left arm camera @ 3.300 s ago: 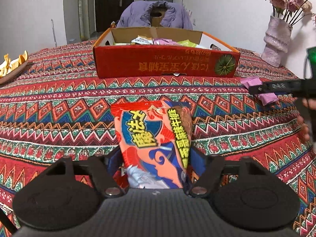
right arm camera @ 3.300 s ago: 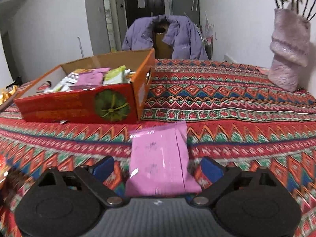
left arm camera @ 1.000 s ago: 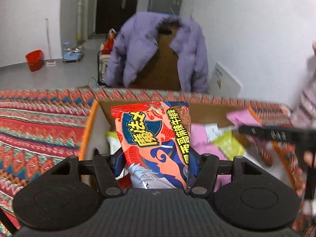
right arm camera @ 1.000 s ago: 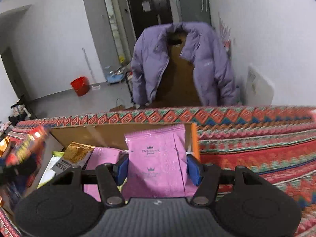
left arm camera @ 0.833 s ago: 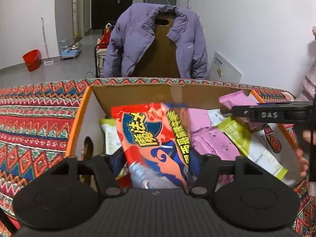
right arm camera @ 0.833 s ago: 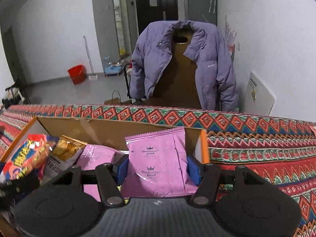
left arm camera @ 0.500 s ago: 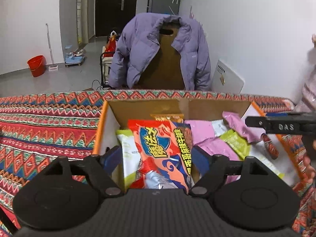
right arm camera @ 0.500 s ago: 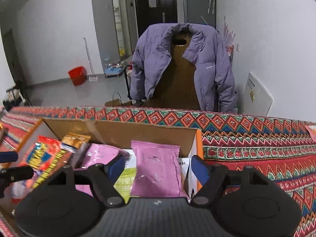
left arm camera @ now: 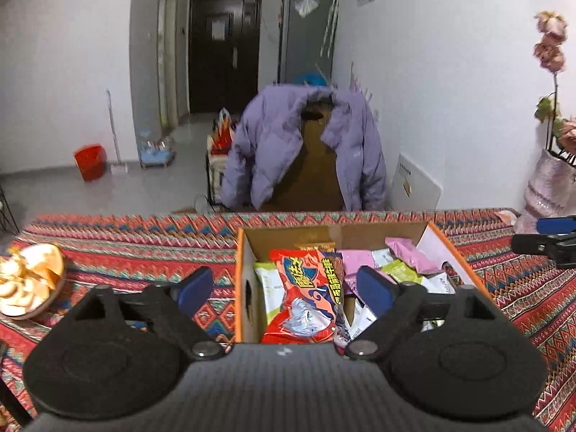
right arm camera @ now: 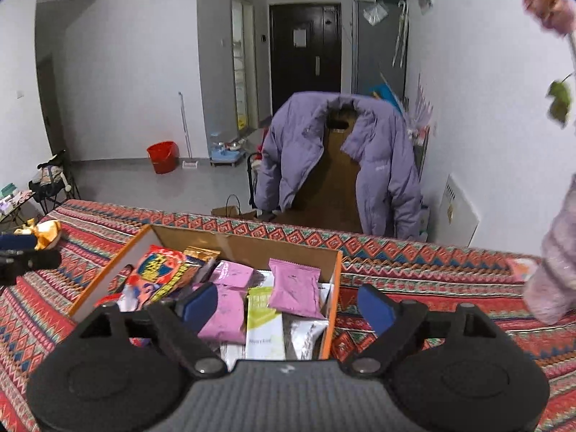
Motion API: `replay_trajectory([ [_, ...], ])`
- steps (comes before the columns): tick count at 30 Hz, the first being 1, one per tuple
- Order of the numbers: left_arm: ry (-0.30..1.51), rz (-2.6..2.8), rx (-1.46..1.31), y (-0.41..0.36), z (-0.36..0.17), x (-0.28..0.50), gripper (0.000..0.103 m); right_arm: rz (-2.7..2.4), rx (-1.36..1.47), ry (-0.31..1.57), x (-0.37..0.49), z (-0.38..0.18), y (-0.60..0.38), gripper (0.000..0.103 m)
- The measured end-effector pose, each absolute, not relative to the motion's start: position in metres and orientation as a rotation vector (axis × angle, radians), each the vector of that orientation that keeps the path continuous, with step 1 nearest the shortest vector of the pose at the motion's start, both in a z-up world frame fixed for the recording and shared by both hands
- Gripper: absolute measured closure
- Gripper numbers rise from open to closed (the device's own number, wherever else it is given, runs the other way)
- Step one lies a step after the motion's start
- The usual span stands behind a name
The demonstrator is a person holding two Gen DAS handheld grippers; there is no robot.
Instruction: Organize snacks
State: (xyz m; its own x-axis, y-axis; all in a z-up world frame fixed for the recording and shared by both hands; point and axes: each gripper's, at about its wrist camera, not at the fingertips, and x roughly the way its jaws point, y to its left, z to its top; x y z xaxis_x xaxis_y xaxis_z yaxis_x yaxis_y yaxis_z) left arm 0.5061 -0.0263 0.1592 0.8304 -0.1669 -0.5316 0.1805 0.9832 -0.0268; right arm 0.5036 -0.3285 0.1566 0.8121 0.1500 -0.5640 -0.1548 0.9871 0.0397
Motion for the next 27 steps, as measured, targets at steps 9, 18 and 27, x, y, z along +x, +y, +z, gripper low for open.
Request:
replay_trajectory([
  [9,0.386,-0.201,0.038,-0.036,0.163,0.420,0.002,0.177,0.037,0.472,0.415,0.157,-0.323,0.003],
  [18,0.298,-0.166,0.036,-0.032,0.155,0.345,0.001,0.151,-0.002,0.342,0.332,0.140,-0.303,0.002],
  [27,0.236,-0.175,0.041,-0.015,0.132,0.225,0.000,0.188,-0.031,0.299,0.220,0.112,-0.274,0.000],
])
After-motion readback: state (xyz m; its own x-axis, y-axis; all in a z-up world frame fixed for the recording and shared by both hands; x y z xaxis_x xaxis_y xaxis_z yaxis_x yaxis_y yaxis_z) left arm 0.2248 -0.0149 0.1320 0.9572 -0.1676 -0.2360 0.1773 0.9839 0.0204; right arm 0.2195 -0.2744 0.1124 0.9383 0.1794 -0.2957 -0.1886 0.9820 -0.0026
